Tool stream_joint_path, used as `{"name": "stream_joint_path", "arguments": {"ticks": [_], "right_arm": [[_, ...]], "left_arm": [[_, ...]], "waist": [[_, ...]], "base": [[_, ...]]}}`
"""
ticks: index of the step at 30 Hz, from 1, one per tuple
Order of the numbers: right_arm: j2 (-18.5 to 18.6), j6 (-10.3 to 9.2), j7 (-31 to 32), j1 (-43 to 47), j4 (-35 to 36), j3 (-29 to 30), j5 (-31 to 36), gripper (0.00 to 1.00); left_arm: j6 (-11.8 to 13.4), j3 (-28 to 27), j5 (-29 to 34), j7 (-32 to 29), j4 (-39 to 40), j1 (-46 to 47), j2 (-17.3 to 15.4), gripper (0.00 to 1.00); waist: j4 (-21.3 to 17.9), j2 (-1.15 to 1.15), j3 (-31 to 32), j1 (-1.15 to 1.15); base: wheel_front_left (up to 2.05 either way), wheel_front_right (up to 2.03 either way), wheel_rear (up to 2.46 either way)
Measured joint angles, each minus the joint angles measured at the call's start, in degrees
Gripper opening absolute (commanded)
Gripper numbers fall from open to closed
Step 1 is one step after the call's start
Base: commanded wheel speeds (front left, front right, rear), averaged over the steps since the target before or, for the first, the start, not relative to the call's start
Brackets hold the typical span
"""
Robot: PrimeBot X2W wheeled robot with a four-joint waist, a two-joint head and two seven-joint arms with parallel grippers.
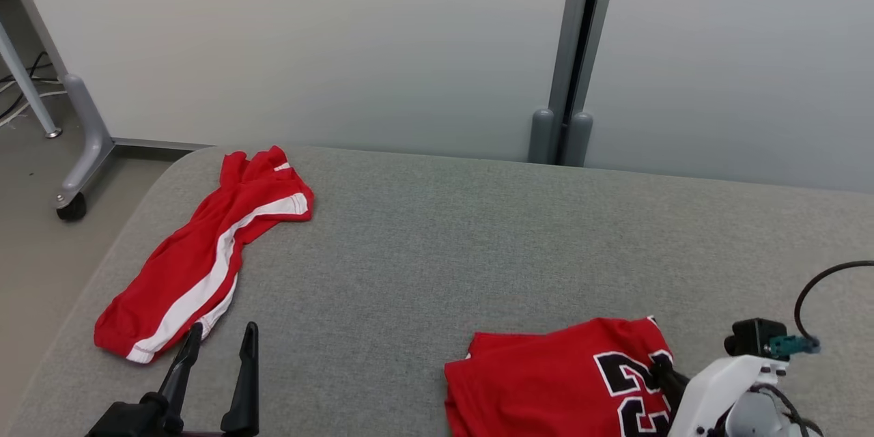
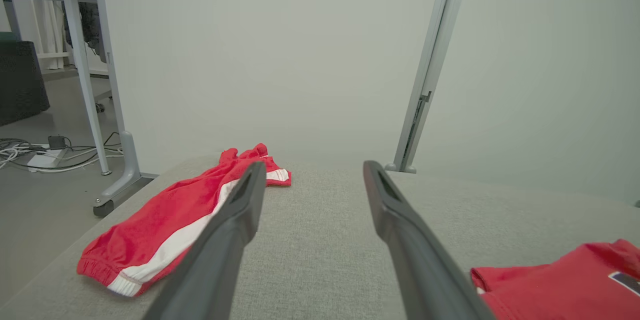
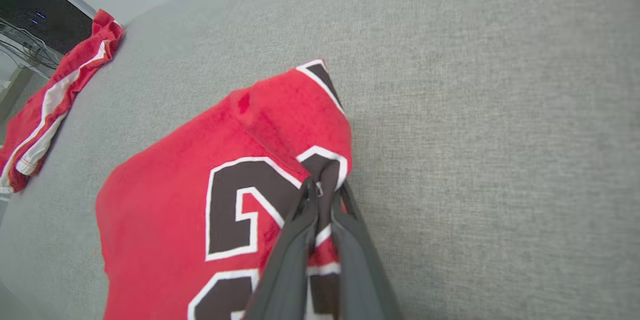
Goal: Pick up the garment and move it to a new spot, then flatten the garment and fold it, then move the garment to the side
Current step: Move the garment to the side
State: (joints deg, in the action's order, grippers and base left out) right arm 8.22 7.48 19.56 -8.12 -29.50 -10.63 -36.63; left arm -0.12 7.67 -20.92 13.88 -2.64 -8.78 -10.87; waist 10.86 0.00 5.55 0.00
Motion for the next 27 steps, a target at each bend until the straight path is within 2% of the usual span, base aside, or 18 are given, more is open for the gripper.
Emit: {"name": "stream_joint_path", "arguments": {"ticks": [10,27], "right_arm": [[4.0,0.0,-2.29,-4.24,3.97,-4.26,-1.02,0.0],[6.41,0.0,-6.25,-8.28,7.05,-7.12,-3.69,0.0]], "left_arm": [[-0.89,2.66,0.0,0.34,0.99,0.74,1.51,1.0],[-2.54,3.98,0.83,1.02,0.21,4.93,2.82,1.0]], "waist": [[-6.78,0.0,0.16,0.0],[-24.53,0.0,-3.34,0.0]], "base": [[0.0,0.0,0.0],[0.0,0.0,0.0]]}}
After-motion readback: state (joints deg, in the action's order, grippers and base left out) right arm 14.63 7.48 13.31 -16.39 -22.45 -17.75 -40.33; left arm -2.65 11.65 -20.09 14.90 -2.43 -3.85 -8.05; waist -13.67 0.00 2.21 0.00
